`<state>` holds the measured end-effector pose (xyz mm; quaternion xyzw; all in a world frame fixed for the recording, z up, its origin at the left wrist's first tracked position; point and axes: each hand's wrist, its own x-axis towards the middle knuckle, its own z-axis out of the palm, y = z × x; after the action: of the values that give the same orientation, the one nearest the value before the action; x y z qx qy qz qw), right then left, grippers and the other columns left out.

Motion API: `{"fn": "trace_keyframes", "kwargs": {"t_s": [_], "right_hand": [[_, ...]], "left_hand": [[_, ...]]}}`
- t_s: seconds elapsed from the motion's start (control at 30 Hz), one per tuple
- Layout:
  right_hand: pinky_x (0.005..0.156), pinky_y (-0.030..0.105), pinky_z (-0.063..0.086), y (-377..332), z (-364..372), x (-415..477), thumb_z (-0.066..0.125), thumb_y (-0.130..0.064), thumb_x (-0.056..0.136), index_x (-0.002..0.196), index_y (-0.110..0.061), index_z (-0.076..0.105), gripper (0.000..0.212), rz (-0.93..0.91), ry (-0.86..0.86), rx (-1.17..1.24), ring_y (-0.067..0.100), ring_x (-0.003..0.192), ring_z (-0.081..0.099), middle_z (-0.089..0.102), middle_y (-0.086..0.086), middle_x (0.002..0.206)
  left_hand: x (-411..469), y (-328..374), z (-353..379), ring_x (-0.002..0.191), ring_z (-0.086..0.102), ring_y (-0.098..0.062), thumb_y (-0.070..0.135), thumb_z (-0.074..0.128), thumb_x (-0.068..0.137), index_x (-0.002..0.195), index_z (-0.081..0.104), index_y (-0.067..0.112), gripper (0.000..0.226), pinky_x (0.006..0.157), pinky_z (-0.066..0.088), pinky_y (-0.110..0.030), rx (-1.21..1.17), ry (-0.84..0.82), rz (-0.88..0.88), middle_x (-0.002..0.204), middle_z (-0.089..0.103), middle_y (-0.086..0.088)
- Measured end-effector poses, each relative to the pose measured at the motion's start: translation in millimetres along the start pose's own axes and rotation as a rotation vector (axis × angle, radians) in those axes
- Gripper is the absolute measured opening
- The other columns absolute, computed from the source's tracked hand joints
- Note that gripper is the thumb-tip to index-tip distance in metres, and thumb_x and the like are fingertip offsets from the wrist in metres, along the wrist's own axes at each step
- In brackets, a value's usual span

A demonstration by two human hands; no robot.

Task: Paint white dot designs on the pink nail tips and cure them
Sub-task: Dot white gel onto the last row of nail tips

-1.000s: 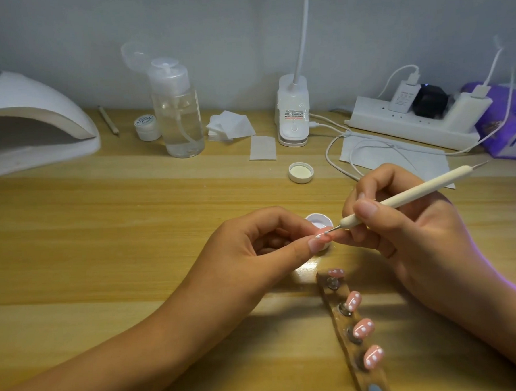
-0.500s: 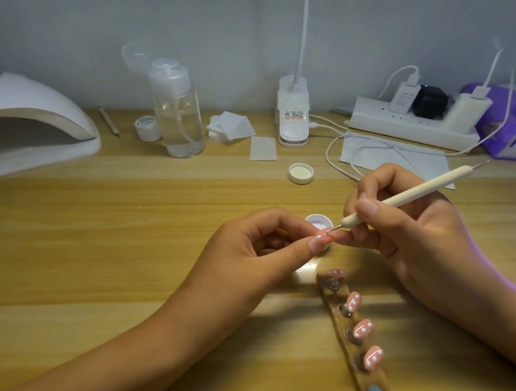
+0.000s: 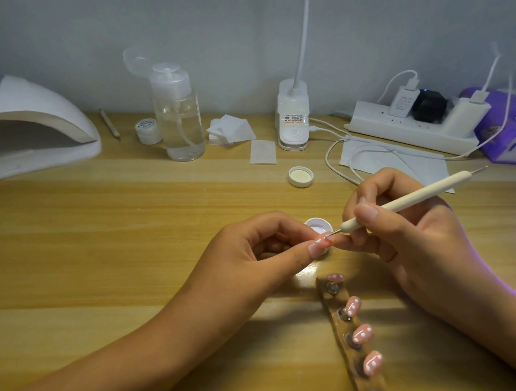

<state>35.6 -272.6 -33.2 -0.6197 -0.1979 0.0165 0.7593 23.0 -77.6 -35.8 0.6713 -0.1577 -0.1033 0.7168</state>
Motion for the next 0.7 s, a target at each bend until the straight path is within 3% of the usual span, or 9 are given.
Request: {"fn": "trace_keyframes", "kwargs": {"t_s": [0.1,0.47,0.6,0.7], "right_hand": [[0.067,0.026,0.056,-0.8,-0.1,0.2,0.073,-0.023,0.075,0.076,-0.02,0.062,0.012,0.011,-0.002,-0.017,0.008,0.067,0.065,0.059,-0.001,0.069],[0.067,0.027,0.057,-0.7,0.4,-0.3,0.067,-0.021,0.076,0.074,-0.021,0.062,0.006,0.014,0.012,-0.007,0.008,0.067,0.065,0.058,-0.001,0.068],[0.068,0.03,0.057,-2.6,-1.2,1.8,0.077,-0.027,0.075,0.077,-0.02,0.062,0.017,0.008,-0.007,0.019,0.007,0.067,0.063,0.058,-0.001,0.069],[0.072,0.03,0.057,-5.9,-5.4,6.1,0.078,-0.032,0.076,0.083,-0.024,0.064,0.018,-0.019,0.084,-0.006,0.007,0.067,0.06,0.058,-0.002,0.072]], "left_hand": [[0.1,-0.7,-0.1,0.07,0.06,0.001,0.029,0.072,0.071,0.081,0.073,0.018,0.015,0.064,0.044,-0.009,-0.003,0.0,0.0,0.077,0.073,0.006],[0.0,-0.7,-0.4,0.072,0.062,0.001,0.036,0.073,0.07,0.081,0.074,0.021,0.019,0.066,0.045,-0.01,0.016,0.004,0.003,0.077,0.073,0.006],[0.2,-1.2,-0.2,0.073,0.061,-0.002,0.033,0.075,0.072,0.081,0.074,0.022,0.014,0.066,0.045,-0.011,0.048,0.014,-0.011,0.08,0.073,-0.001],[-1.0,1.0,0.6,0.071,0.061,0.0,0.035,0.077,0.073,0.082,0.074,0.018,0.019,0.065,0.045,-0.009,0.021,0.023,-0.017,0.076,0.073,0.005]]}}
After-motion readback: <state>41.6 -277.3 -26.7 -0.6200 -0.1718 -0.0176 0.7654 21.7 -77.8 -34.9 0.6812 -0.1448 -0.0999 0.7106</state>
